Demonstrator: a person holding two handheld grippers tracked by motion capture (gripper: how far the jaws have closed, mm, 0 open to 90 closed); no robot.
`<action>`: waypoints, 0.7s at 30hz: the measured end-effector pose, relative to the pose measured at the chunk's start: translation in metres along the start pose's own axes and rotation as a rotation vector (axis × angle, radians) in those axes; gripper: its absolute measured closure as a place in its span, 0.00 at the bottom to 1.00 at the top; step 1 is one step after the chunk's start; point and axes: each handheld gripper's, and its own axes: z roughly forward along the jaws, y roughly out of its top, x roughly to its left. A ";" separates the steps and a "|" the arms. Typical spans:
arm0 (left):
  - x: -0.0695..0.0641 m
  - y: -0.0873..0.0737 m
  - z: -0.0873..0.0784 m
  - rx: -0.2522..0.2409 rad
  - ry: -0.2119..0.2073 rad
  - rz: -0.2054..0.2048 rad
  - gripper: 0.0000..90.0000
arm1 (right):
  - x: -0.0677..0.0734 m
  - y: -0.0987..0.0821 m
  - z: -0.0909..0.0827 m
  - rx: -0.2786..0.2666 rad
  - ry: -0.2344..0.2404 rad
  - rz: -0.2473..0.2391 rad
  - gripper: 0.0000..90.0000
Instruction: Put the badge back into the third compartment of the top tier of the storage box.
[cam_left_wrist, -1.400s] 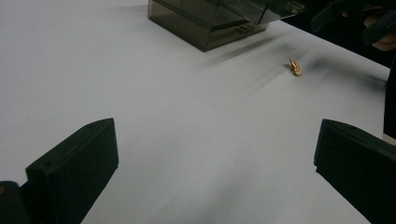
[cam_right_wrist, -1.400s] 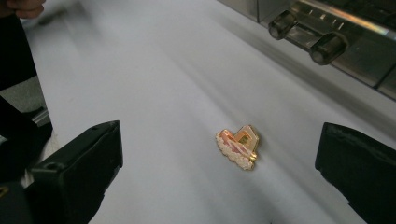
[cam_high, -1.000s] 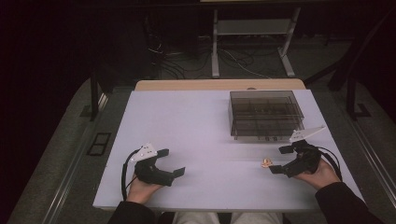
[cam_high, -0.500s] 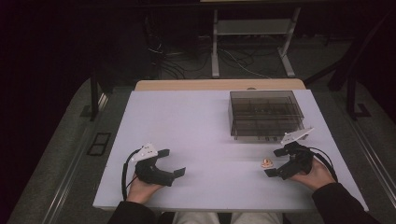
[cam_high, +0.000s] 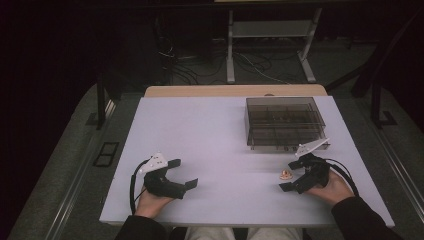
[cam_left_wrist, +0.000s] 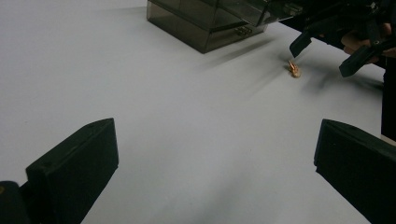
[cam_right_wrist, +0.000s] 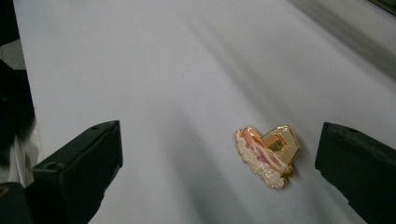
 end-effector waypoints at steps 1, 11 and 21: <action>0.000 0.000 0.000 0.000 0.000 0.000 0.00 | 0.000 0.000 0.001 0.003 0.001 0.001 0.00; 0.000 0.000 0.000 -0.003 0.000 -0.003 0.00 | -0.004 0.000 0.006 0.031 -0.027 0.003 0.00; 0.000 0.000 0.000 -0.003 -0.001 -0.001 0.00 | -0.007 0.000 0.009 0.032 -0.037 -0.023 0.25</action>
